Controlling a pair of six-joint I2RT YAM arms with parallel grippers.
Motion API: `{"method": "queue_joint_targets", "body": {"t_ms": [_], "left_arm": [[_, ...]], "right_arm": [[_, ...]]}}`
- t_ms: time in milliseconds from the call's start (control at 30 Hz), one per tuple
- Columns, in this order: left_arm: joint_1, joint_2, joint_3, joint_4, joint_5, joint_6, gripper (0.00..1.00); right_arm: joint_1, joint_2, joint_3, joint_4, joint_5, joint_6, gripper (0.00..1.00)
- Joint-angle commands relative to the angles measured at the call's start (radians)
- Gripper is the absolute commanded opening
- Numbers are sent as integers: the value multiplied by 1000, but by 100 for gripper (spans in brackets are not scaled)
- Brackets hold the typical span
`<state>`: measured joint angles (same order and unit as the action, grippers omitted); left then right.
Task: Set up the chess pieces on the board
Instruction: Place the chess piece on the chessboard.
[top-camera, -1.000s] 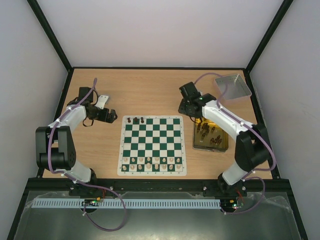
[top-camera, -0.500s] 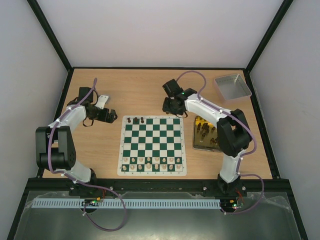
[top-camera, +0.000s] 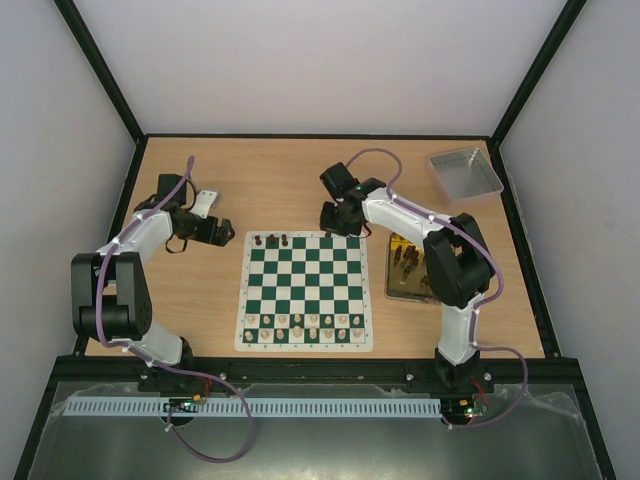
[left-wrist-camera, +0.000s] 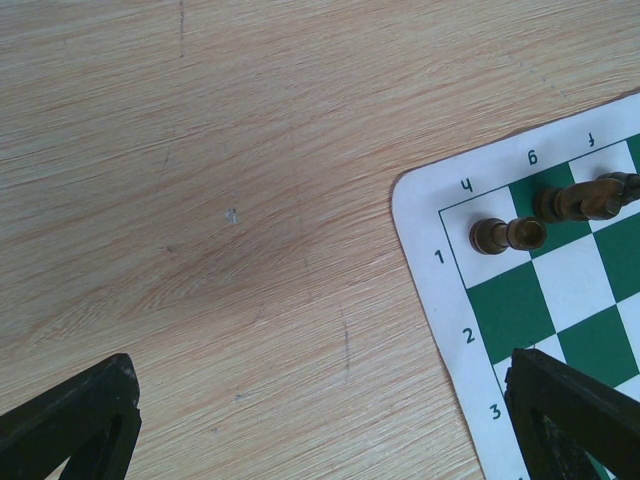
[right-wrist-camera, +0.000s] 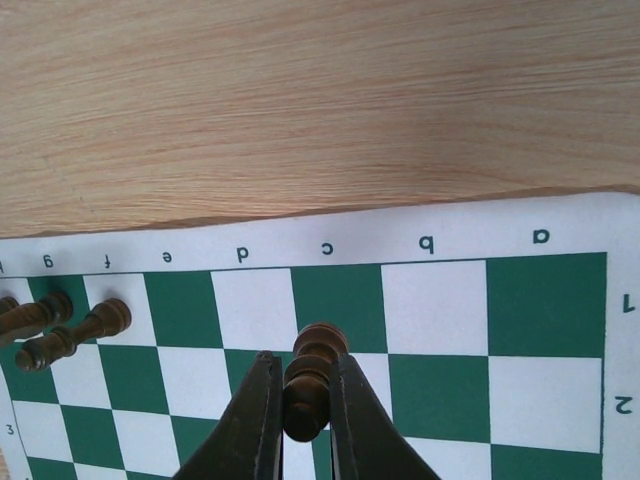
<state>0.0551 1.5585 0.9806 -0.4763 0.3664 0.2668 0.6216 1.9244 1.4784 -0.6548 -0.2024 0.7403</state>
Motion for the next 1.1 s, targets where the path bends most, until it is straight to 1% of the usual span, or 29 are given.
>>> {"method": "queue_joint_targets", "body": {"t_ms": [0,533,1067], "left_arm": [[-5,-2,-2,10,8,8,99],[-5,3,-6,16,3,11,99],[-5,-2,-7,18,3,11,99]], "right_arm": [[6,34,29,-43,-29,-21,6],[7,89,33,-46,-38,-30,7],[6,105,29,-17,-37,-21,7]]}}
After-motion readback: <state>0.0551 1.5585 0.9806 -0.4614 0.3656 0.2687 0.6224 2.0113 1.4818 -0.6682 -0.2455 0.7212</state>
